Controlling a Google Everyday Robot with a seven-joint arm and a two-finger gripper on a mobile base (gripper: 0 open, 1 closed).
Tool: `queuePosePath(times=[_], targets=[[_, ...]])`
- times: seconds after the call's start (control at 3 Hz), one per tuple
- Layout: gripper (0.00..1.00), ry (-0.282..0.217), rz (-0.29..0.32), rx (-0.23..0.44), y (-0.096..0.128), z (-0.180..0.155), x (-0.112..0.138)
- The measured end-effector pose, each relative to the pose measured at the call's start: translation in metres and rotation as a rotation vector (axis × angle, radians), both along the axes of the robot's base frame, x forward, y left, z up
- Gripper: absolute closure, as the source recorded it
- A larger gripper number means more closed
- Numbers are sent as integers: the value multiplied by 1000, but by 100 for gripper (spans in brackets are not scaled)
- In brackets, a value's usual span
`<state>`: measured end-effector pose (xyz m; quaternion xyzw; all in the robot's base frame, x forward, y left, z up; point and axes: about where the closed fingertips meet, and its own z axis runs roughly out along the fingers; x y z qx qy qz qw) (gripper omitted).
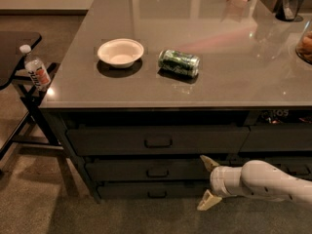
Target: Open middle drawer
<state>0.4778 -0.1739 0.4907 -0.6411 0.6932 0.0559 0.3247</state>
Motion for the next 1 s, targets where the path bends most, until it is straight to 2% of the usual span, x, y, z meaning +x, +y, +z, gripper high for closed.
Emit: queuePosePath(times=[0.67, 1.0], targets=[[0, -31, 74, 33, 5, -36, 18], [0, -31, 74, 33, 5, -36, 18]])
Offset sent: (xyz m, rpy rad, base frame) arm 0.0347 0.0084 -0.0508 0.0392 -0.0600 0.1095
